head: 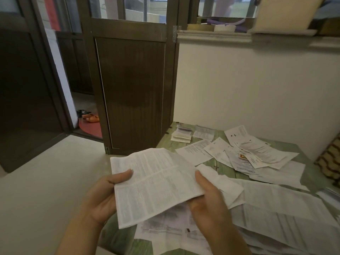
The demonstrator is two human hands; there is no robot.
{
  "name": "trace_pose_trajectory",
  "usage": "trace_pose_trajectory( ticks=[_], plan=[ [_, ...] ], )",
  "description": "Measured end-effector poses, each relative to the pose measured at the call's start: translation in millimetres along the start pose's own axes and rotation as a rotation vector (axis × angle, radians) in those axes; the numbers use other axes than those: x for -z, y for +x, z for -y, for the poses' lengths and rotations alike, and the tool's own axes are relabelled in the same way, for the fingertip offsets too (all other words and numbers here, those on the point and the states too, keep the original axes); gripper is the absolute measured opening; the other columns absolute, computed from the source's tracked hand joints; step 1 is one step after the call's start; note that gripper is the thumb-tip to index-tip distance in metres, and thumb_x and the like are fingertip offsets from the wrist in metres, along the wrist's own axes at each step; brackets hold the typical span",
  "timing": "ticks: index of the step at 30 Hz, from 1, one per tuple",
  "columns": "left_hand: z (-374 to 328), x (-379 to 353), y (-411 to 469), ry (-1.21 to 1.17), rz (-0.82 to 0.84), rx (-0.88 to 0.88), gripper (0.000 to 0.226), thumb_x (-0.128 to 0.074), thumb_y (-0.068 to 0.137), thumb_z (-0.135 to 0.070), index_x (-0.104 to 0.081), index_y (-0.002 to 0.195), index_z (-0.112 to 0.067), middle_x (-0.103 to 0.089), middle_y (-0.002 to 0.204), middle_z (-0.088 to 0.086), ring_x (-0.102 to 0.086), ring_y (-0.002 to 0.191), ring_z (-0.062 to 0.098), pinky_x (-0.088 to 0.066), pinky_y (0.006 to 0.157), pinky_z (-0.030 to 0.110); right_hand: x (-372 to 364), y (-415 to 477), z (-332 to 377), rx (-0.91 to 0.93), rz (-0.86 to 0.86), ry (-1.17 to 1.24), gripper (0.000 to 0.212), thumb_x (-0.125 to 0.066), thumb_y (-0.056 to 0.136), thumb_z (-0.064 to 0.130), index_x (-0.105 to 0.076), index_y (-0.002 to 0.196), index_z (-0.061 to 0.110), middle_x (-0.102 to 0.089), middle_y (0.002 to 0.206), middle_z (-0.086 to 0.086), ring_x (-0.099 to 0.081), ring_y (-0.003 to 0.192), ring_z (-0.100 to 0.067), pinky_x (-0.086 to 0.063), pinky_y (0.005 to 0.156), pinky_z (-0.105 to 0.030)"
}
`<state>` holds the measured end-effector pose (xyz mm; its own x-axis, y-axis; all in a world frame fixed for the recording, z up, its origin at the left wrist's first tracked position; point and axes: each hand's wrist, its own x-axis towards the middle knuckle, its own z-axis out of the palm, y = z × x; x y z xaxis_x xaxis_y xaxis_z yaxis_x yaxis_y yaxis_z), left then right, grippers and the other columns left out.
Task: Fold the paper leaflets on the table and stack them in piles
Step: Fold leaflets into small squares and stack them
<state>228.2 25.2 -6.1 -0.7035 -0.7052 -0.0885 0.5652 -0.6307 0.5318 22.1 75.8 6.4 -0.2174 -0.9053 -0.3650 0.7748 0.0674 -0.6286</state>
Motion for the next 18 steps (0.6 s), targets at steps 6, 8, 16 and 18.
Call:
trace_pose_trajectory(
  ticks=[6,8,16,18],
  plan=[
    [-2,4,-15,-0.018,-0.071,-0.059,0.050,-0.039,0.097,-0.003,-0.035,0.143,-0.024,-0.039,0.142,0.027,-0.036,0.133,0.042,-0.034,0.107,0.052,13,11,20,0.444,-0.047,-0.267,0.033,-0.056,0.087,-0.003,-0.059,0.103,0.026,-0.068,0.098,0.006,-0.066,0.091,-0.012,-0.055,0.063,-0.020],
    [-8,-3,-4,-0.030,-0.102,-0.126,0.103,-0.087,0.036,0.016,-0.052,0.123,-0.027,-0.061,0.110,0.035,-0.062,0.094,0.053,-0.055,0.063,0.058,15,18,21,0.443,-0.030,-0.306,0.032,-0.056,0.087,-0.003,-0.058,0.101,0.025,-0.068,0.099,0.005,-0.065,0.093,-0.013,-0.054,0.061,-0.019],
    [-10,-24,-13,0.051,-0.249,-0.141,0.118,-0.085,0.005,0.018,-0.057,0.111,-0.026,-0.066,0.094,0.034,-0.065,0.074,0.052,-0.051,0.044,0.056,18,39,37,0.326,-0.018,-0.223,0.033,-0.059,0.088,0.005,-0.060,0.120,0.009,-0.066,0.113,-0.009,-0.066,0.096,-0.023,-0.055,0.065,-0.029],
    [-9,-25,-13,0.017,-0.241,-0.145,0.114,-0.086,0.009,0.017,-0.058,0.112,-0.022,-0.065,0.099,0.034,-0.065,0.078,0.053,-0.052,0.047,0.058,16,35,46,0.418,0.015,-0.177,0.034,-0.059,0.087,0.013,-0.058,0.121,0.015,-0.064,0.113,-0.004,-0.067,0.093,-0.017,-0.057,0.066,-0.028]
  ],
)
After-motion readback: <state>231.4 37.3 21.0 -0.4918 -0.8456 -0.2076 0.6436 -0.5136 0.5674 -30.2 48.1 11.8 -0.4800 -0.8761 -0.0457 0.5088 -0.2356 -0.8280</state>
